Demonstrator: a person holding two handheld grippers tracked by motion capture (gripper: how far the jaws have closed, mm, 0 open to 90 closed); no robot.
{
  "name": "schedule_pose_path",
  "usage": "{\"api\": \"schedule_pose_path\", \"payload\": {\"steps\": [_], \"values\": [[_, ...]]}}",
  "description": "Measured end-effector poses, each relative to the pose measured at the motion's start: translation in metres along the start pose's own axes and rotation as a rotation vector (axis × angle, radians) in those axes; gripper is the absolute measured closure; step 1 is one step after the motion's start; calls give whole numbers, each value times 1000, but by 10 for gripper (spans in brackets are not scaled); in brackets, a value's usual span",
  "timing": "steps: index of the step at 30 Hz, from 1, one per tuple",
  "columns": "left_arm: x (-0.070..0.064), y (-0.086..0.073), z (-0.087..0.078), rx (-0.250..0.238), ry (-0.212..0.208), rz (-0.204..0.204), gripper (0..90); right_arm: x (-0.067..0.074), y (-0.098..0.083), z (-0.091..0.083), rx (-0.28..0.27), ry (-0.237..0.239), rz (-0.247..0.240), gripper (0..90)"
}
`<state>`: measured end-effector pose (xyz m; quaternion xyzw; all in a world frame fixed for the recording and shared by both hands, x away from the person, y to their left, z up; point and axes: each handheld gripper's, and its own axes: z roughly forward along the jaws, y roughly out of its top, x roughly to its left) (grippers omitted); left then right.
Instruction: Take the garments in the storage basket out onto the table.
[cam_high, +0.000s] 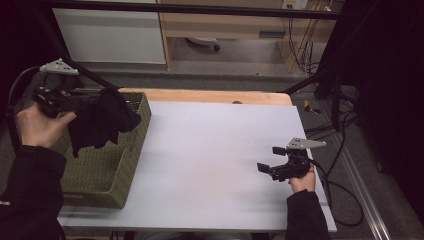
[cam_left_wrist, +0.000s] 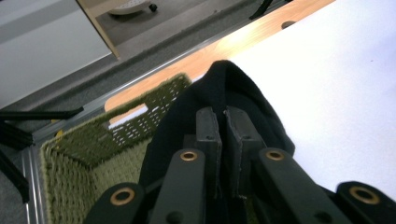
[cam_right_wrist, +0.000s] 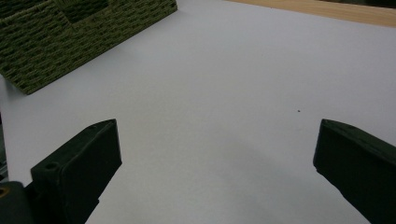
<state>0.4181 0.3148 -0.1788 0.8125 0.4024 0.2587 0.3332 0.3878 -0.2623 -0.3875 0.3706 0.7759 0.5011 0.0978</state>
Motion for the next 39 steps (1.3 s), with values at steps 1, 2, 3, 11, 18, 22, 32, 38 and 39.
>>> {"api": "schedule_pose_path", "payload": {"steps": [1,2,3,11,18,22,32,38,39], "values": [[0,0,0,0,0,0,846,0,0,0,0,0,0,14],[-4,4,-1,-2,-7,9,846,0,0,0,-1,0,0,14],[-4,4,-1,-2,-7,9,846,0,0,0,-1,2,1,14],[-19,19,0,-4,-35,45,846,0,0,-1,-1,2,1,14],[-36,33,6,-4,-67,76,846,0,0,-1,-4,1,0,14],[-44,39,10,-7,-87,91,846,0,0,-1,-1,2,0,14],[-71,50,22,-15,-149,121,846,0,0,-1,-3,3,0,14],[-87,57,30,-24,-177,154,846,0,0,-1,-3,4,-2,14],[-90,58,31,-26,-184,156,846,0,0,-1,-4,3,0,14]]}}
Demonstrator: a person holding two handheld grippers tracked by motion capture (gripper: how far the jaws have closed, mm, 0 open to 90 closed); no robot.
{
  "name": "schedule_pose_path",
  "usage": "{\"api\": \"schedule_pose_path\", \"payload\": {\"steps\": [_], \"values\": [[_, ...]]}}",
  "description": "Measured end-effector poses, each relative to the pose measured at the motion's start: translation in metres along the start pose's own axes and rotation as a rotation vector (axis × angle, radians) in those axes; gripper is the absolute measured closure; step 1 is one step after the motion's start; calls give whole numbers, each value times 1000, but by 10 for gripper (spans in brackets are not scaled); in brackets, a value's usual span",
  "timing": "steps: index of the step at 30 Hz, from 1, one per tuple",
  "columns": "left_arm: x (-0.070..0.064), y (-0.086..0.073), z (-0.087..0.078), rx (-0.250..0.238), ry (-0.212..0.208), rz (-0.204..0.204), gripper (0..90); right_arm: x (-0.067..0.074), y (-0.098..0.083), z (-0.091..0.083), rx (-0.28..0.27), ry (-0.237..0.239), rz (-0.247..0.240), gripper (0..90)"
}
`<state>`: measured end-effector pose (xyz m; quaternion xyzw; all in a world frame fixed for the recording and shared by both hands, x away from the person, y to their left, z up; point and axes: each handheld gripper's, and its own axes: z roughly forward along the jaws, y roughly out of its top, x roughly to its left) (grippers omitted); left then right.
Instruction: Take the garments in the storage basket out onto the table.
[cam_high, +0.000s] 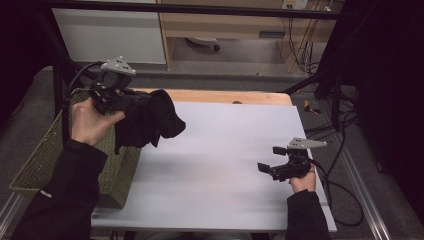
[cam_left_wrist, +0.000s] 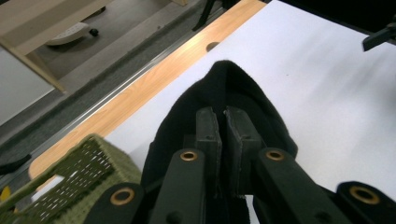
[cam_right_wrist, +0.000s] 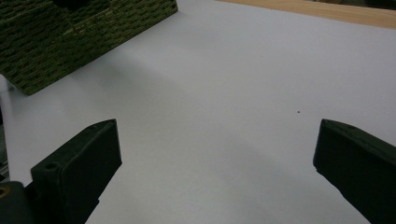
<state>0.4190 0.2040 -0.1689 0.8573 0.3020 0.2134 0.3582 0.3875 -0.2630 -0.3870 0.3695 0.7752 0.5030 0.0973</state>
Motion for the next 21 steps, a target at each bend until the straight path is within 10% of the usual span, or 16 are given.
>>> {"api": "schedule_pose_path", "payload": {"steps": [21], "values": [[-35,-2,54,27,-105,8,844,0,0,1,5,1,-2,14]]}}
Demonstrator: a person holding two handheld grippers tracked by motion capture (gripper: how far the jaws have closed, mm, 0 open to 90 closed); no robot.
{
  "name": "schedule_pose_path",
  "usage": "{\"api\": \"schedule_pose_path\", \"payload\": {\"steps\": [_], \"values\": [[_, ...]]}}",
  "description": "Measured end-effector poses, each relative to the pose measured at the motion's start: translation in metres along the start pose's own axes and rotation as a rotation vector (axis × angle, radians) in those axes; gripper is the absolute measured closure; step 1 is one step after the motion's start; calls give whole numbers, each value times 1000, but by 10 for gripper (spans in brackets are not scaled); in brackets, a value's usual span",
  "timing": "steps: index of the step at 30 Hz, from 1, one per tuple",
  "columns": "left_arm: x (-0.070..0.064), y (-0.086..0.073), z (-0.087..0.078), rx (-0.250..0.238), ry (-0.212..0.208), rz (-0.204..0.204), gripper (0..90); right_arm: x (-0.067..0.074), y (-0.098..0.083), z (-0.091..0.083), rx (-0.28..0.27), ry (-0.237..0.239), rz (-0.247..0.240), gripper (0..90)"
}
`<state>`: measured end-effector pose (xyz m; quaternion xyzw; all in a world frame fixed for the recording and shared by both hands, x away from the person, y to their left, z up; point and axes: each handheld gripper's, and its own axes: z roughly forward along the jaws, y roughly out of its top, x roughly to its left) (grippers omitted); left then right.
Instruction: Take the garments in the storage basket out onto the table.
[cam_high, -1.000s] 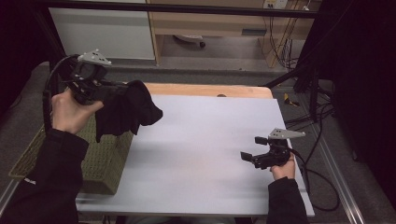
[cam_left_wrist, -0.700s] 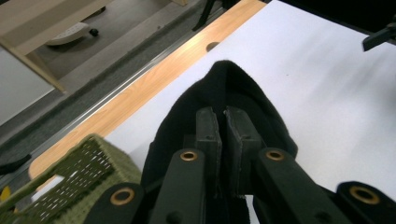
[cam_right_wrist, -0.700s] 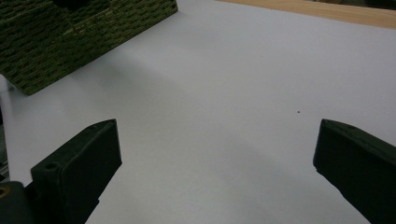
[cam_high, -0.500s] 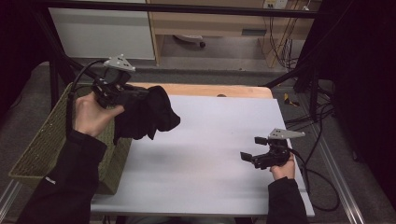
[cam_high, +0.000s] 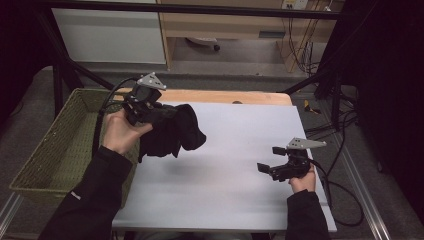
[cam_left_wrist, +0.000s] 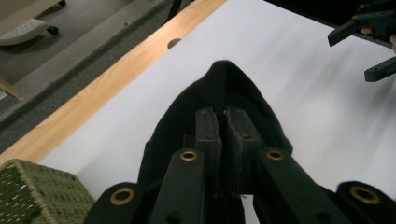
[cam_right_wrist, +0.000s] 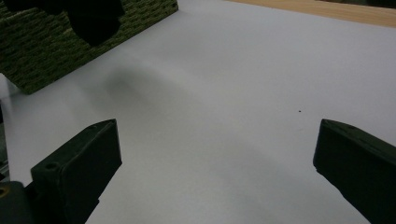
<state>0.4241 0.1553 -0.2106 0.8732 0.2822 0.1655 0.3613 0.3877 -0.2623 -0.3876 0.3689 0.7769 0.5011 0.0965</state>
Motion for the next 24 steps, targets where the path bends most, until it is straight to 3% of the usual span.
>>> {"api": "schedule_pose_path", "payload": {"steps": [24], "values": [[-32,-23,73,86,-92,17,838,0,0,0,3,1,-4,14]]}}
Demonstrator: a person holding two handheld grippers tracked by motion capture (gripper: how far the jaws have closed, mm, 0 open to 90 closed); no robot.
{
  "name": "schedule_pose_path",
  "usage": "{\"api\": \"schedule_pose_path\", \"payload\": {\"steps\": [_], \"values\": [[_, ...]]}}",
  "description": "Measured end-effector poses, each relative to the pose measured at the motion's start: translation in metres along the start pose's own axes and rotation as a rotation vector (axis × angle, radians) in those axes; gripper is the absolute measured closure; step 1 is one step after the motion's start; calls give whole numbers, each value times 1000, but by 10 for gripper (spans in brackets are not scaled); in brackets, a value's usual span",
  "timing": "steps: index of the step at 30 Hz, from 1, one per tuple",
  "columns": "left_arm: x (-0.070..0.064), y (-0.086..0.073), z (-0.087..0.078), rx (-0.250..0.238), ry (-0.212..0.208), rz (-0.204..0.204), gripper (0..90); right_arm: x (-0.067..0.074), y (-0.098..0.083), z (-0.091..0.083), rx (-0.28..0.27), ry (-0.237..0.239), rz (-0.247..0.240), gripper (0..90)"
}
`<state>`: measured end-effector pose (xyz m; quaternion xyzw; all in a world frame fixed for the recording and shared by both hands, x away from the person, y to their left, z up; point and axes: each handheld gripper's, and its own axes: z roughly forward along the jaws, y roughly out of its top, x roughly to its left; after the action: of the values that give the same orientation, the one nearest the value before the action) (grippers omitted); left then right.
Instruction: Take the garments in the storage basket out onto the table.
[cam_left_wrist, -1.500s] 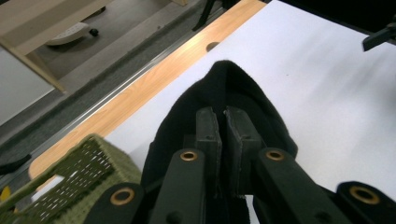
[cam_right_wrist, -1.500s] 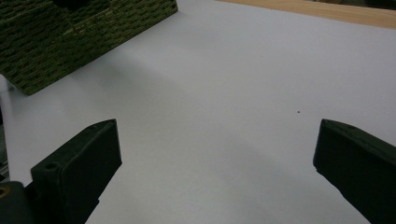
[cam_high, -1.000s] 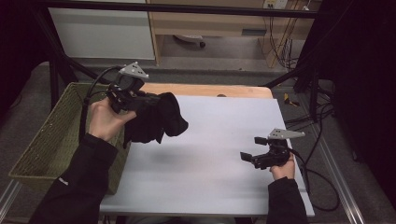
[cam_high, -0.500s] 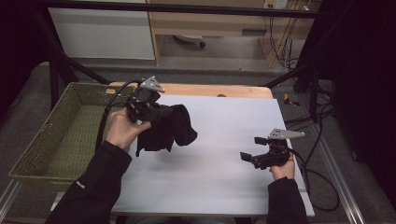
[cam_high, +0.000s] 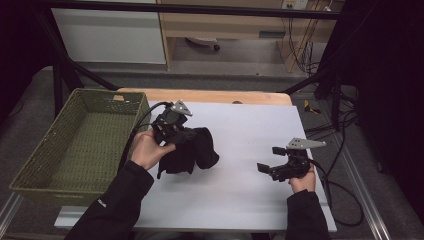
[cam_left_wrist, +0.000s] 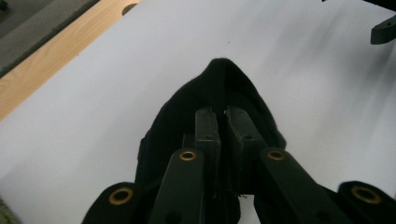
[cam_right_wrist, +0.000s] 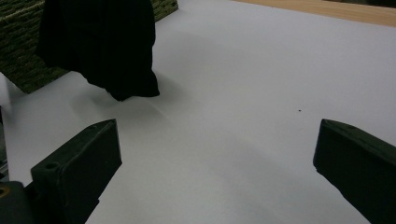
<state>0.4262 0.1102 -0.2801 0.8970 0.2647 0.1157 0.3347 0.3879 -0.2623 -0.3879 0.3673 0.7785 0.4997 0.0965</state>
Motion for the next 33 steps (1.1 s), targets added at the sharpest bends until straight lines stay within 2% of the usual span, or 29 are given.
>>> {"api": "schedule_pose_path", "payload": {"steps": [7,13,16,20,25,27,28,33], "values": [[-5,-7,15,14,-12,-1,829,0,0,0,-2,-1,3,14],[-8,-16,28,23,-17,-16,778,0,0,0,-1,-1,1,14],[-7,-20,30,36,-23,-31,670,0,0,0,-1,0,0,14],[-6,-23,27,45,-1,-38,512,0,0,0,-2,1,0,15],[-5,-29,16,23,21,-37,353,0,0,0,-5,-2,3,14],[-4,-31,13,16,16,-42,306,0,0,0,-5,-2,3,14],[-3,-35,8,-5,3,-55,284,0,0,0,-3,-2,4,14],[-1,-42,-3,-22,10,-69,137,0,0,0,-2,-1,6,12]]}}
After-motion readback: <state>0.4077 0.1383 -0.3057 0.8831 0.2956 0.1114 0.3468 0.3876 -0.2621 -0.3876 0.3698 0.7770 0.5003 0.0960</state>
